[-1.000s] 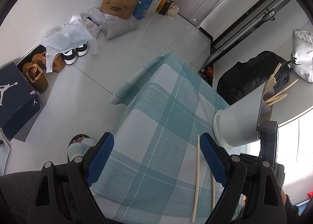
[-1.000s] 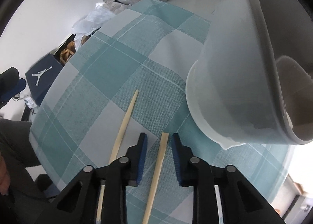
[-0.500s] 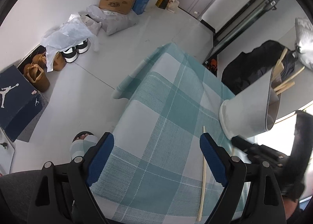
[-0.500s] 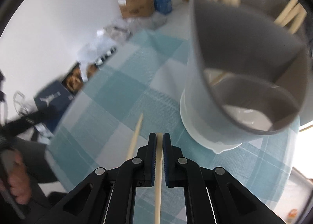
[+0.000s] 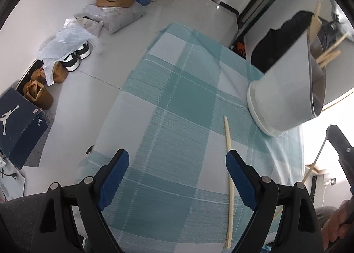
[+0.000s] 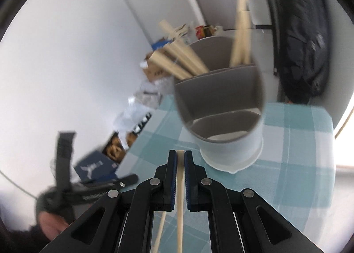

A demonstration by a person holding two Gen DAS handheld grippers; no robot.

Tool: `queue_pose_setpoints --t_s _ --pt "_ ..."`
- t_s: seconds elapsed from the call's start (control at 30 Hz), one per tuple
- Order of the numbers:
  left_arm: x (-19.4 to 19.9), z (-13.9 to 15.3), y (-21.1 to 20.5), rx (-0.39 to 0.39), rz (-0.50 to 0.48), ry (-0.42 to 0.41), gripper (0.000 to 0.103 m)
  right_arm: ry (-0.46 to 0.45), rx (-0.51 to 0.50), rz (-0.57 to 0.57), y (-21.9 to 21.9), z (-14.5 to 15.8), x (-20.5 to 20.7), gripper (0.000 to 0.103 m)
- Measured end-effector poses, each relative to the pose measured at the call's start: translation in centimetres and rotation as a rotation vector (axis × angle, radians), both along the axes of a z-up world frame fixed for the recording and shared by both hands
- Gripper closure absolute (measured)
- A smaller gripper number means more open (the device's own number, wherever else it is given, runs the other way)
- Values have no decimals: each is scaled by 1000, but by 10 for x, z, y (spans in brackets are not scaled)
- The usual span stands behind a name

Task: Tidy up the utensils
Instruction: 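Close the left gripper on the last chopstick while the right gripper holds its chopstick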

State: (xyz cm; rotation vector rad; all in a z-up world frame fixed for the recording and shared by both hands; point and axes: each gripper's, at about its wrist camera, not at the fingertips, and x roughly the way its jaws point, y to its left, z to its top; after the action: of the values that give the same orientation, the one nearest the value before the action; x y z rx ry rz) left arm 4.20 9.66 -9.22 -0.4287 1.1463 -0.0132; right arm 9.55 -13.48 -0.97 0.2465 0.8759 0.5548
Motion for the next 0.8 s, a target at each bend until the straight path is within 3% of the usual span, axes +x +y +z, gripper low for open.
queue_pose_setpoints --t_s 0.3,0.47,0.53,0.67,0.8 --pt "9 9 -43 139 -182 -10 17 47 192 -159 -59 -14 -5 97" --pt "20 -4 -49 144 -186 66 17 58 202 -191 -76 -19 -7 97" --pt "26 -6 -52 197 -176 101 17 64 220 -194 -82 -21 -10 97" --pt "32 0 -54 186 -159 91 17 71 260 -212 -96 -21 -11 97" --pt "41 -3 -65 289 -190 127 17 63 273 -226 -104 -17 -16 97"
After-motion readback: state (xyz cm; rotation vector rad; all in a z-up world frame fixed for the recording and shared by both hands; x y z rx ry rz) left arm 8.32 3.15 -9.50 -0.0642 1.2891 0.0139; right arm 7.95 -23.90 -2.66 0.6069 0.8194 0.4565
